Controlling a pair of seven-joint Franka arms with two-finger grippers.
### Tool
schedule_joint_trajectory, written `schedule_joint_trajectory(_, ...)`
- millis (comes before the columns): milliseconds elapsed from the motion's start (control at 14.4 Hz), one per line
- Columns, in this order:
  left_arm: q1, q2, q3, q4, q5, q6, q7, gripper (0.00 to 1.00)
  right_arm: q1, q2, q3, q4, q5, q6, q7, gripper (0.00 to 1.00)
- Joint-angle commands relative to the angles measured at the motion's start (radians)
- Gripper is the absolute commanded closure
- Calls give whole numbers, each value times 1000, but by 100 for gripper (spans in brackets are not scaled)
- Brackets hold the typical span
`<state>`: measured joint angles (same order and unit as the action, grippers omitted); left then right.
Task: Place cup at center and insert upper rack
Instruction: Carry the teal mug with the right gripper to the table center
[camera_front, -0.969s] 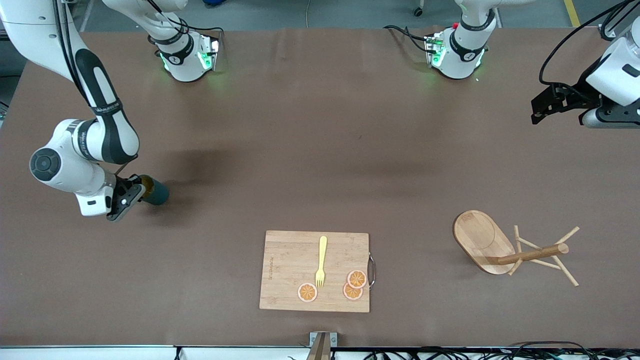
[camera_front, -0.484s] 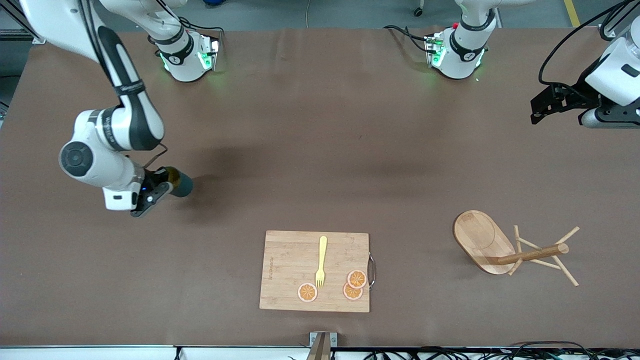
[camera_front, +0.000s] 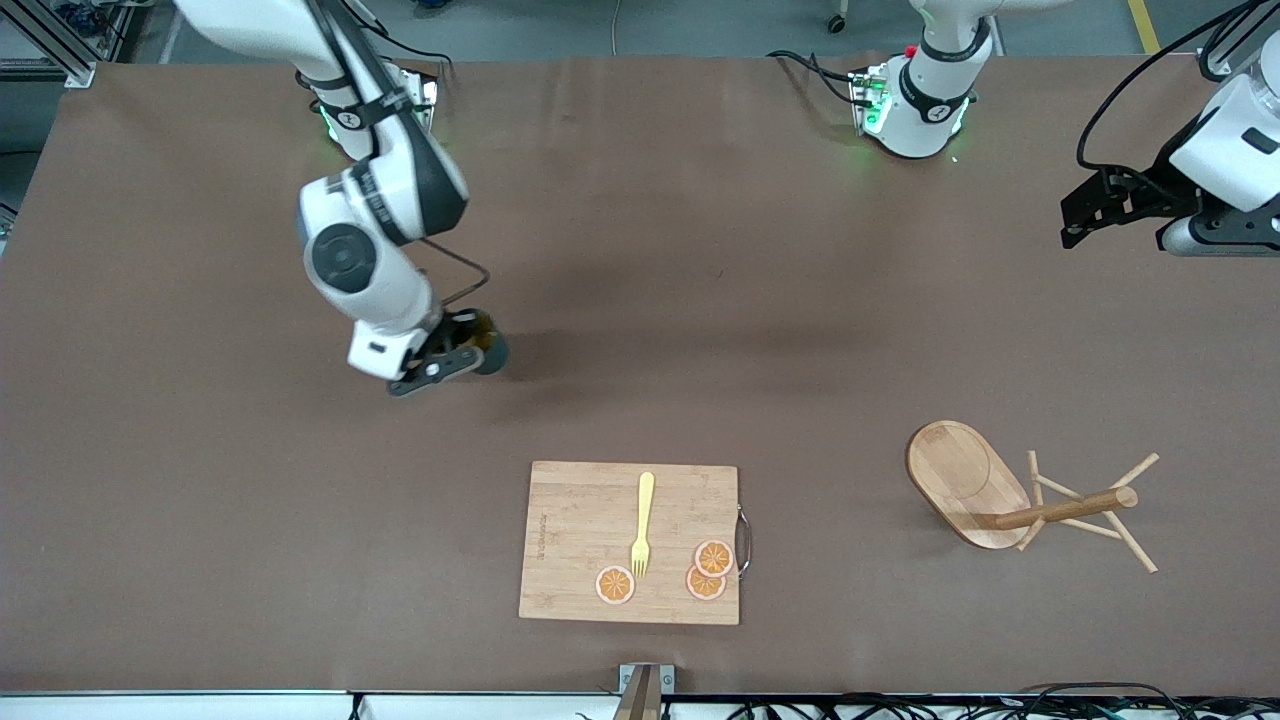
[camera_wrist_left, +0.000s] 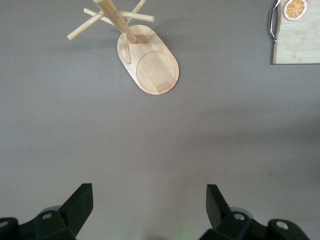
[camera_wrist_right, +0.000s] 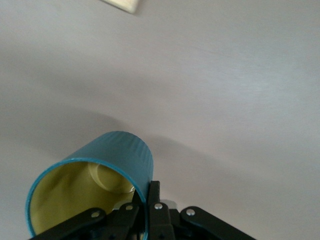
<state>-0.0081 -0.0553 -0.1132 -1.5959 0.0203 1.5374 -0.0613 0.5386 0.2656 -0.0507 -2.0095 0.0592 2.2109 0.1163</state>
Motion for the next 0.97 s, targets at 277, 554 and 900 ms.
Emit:
schedule_joint_trajectory(277, 2, 6, -6, -7, 20, 27, -8, 0, 227, 194, -15, 259, 10, -10, 475, 100)
schedule_joint_trajectory(554, 2, 6, -6, -9, 20, 27, -6, 0, 276, 306, -14, 397, 10, -19, 510, 100)
schedule_joint_trajectory(900, -1, 8, -10, -10, 20, 24, -6, 0, 314, 434, -15, 535, -2, -46, 500, 100)
